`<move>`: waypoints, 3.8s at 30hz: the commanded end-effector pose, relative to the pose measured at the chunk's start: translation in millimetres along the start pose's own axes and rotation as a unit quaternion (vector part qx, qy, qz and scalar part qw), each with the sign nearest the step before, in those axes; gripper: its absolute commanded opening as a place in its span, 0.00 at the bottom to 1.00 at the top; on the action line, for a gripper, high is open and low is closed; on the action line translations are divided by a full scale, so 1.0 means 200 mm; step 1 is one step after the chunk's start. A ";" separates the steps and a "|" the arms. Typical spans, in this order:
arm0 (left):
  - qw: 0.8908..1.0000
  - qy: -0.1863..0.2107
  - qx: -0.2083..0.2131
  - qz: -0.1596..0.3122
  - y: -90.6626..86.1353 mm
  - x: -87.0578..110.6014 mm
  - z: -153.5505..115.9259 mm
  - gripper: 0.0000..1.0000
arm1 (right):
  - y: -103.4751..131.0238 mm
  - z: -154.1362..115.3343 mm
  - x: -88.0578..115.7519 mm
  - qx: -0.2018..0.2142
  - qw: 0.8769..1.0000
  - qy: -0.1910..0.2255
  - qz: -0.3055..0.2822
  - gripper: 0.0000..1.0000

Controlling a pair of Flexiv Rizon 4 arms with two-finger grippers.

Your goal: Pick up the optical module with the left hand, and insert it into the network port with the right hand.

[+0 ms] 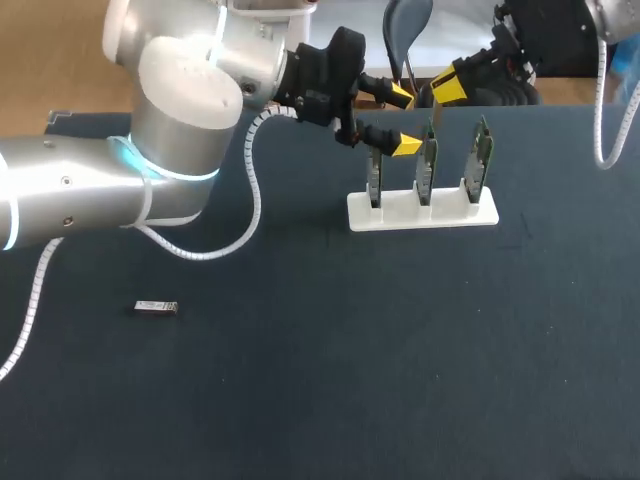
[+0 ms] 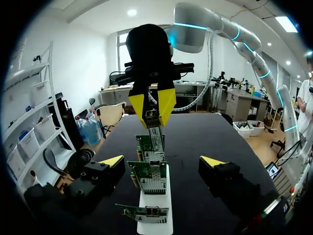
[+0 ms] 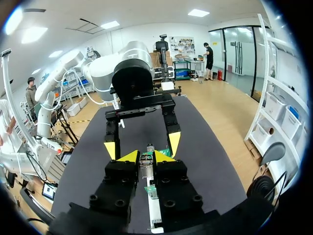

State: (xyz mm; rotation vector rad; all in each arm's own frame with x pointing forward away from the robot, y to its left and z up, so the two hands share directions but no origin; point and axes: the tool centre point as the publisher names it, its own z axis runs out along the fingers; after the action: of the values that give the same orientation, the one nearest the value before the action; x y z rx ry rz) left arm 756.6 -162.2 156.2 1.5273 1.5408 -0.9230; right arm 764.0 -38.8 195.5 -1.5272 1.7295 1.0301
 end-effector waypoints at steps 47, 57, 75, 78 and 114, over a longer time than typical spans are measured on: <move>0.996 0.093 0.008 -0.008 -0.05 0.08 0.04 1.00 | 0.02 0.01 0.01 0.004 1.000 -0.005 -0.001 0.00; 0.996 0.093 0.006 -0.008 -0.02 0.08 0.04 1.00 | 0.02 0.00 0.02 0.001 1.000 -0.004 -0.005 0.00; 0.995 0.100 0.011 -0.003 0.01 0.08 0.06 1.00 | 0.02 -0.01 0.02 -0.006 1.000 -0.001 -0.015 0.00; 0.995 0.102 0.010 -0.003 0.01 0.08 0.06 1.00 | 0.02 -0.02 0.02 -0.007 1.000 -0.002 -0.015 0.00; 0.994 0.110 0.011 -0.007 0.02 0.10 0.07 1.00 | -0.05 0.03 0.06 -0.025 0.998 0.032 -0.037 0.00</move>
State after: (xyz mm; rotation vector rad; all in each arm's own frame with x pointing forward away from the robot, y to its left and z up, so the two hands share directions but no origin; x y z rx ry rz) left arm 758.3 -163.8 131.7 1.6774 1.6973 -0.8023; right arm 763.2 -41.6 180.9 -1.6461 1.6887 0.9961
